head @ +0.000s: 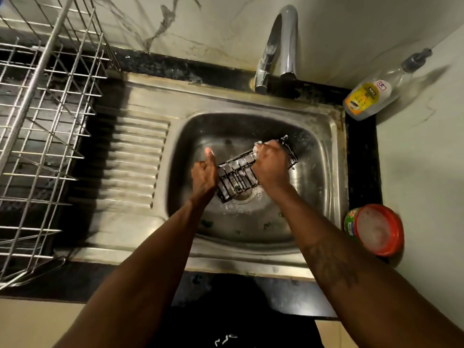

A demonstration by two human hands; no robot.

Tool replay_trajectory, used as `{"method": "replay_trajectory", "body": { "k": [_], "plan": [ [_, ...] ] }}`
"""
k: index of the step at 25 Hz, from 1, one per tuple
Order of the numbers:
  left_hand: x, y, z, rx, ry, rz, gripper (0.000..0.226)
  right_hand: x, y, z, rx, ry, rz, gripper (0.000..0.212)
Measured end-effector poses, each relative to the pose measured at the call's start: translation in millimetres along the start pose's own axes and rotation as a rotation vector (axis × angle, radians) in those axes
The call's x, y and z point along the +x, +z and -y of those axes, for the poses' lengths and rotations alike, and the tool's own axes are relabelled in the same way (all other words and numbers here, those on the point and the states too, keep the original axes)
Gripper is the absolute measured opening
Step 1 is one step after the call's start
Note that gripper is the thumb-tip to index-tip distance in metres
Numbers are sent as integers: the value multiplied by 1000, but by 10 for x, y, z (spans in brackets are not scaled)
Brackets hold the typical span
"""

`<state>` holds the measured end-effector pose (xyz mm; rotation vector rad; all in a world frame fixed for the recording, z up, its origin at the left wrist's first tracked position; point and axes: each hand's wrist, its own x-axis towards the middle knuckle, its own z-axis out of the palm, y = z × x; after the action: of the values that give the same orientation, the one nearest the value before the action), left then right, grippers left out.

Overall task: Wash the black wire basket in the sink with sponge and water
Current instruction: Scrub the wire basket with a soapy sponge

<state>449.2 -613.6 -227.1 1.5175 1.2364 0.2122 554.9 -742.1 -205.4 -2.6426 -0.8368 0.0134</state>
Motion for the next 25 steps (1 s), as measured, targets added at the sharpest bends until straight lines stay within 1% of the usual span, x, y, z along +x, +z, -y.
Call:
{"method": "replay_trajectory", "body": {
  "k": [1, 2, 3, 4, 5, 6, 7, 9, 10, 11, 14, 15, 16, 17, 18, 19, 20, 21, 22, 23, 24, 25],
  "plan": [
    [-5, 8, -42, 33, -10, -2, 79, 9, 14, 135, 1, -95, 0, 16],
    [-7, 22, -63, 67, -12, -8, 77, -39, 45, 326, 44, -218, 73, 18],
    [-20, 13, -73, 83, -12, -13, 76, -155, 98, 514, 110, -299, 204, 19],
    [-23, 7, -65, 87, -10, -8, 75, -242, 163, 563, 160, -327, 291, 22],
    [-40, -12, -61, 89, 15, -9, 74, -229, 148, 493, 196, -290, 313, 27],
    [-31, -10, -29, 96, 48, -9, 73, -128, 82, 334, 221, -175, 269, 30],
    [-41, -17, -12, 106, 77, -7, 72, 13, -6, 108, 184, -2, 187, 32],
    [-64, -12, -18, 115, 116, -25, 70, 304, -234, -395, 38, 293, 74, 30],
    [-66, -9, -28, 122, 136, -41, 70, 399, -270, -473, -6, 362, 69, 30],
    [-48, 3, -31, 134, 150, -58, 71, 401, -258, -385, -9, 328, 89, 30],
    [21, 20, 60, 148, 147, -47, 73, -106, 57, 291, 81, -170, 306, 28],
    [34, 24, 92, 159, 146, -32, 74, -209, 98, 354, 150, -221, 308, 26],
    [44, 34, 118, 166, 160, -27, 74, -199, 66, 263, 198, -171, 276, 22],
    [55, 36, 133, 169, 182, -23, 75, -83, 33, 79, 168, -63, 194, 18],
    [64, 40, 154, 162, 199, -25, 76, 48, -59, -119, 80, 94, 113, 16],
    [63, 42, 171, 152, 213, -34, 76, 162, -134, -329, 61, 246, 25, 16],
    [59, 45, 165, 142, 219, -39, 77, 205, -190, -373, 151, 346, -10, 14],
    [68, 53, 158, 148, 221, -40, 78, 176, -165, -292, 282, 337, 44, 14],
    [86, 57, 165, 156, 207, -37, 78, 79, -96, -63, 304, 173, 98, 17],
    [92, 48, 169, 158, 201, -31, 76, -110, -4, 264, 221, -68, 185, 24],
    [71, 27, 151, 157, 199, -28, 74, -272, 68, 451, 187, -257, 234, 29],
    [46, 10, 135, 158, 200, -26, 73, -366, 120, 492, 182, -345, 234, 31]
  ]
}}
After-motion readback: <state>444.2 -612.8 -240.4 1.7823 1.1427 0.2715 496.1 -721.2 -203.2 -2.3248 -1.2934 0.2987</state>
